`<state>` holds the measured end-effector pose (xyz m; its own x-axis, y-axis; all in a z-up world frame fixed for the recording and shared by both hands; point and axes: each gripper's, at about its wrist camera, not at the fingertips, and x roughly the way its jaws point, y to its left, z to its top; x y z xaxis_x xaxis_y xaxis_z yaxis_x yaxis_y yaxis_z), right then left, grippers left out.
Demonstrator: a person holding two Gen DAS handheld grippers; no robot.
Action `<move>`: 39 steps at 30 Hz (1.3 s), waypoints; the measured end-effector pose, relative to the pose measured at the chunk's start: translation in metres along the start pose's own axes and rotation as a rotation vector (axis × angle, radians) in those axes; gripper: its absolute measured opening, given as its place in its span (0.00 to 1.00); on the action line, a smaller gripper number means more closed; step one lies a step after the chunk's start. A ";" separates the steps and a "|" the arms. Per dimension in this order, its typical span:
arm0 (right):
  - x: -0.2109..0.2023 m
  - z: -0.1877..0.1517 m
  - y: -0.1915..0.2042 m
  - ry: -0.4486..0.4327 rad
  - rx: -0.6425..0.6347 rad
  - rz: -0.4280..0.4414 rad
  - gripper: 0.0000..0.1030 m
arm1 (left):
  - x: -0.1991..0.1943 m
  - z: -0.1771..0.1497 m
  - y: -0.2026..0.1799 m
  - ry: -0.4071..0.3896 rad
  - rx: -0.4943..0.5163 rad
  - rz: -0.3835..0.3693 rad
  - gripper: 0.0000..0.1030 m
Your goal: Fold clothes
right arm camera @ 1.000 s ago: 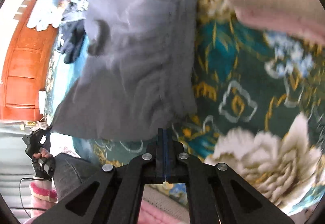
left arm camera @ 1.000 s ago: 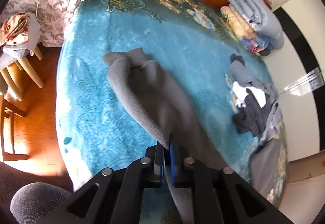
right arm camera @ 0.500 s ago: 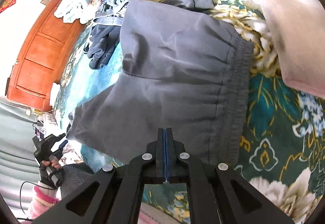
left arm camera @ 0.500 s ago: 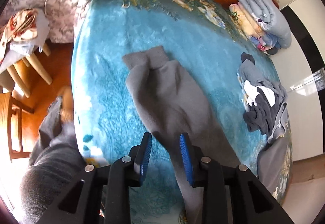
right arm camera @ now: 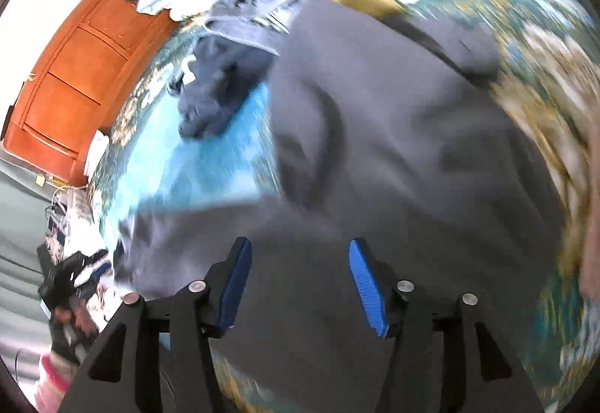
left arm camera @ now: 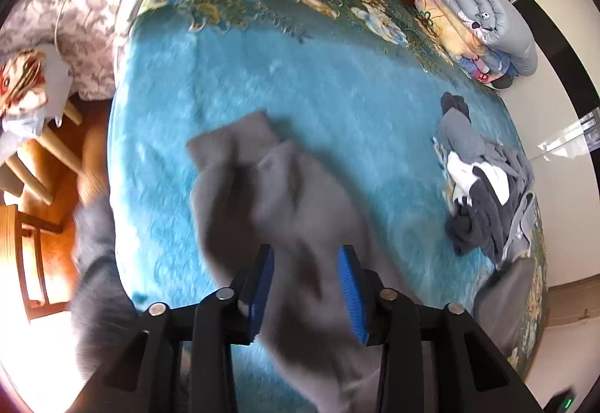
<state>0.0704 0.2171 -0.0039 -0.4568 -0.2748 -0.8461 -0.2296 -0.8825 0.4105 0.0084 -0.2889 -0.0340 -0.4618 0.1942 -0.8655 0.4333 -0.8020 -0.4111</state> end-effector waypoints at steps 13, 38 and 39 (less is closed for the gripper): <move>0.163 0.155 0.048 -0.018 0.078 -0.337 0.68 | 0.000 0.018 -0.011 0.030 0.000 -0.026 0.51; -0.089 0.073 -0.017 -0.259 0.116 0.607 0.10 | -0.007 -0.010 -0.029 0.068 0.029 -0.113 0.52; -0.093 0.064 -0.026 -0.258 0.110 0.598 0.10 | -0.007 -0.010 -0.030 0.069 0.030 -0.116 0.52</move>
<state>0.0635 0.2901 0.0857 -0.7208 -0.5931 -0.3587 0.0475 -0.5585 0.8281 0.0068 -0.2606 -0.0189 -0.4523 0.3243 -0.8308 0.3566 -0.7880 -0.5018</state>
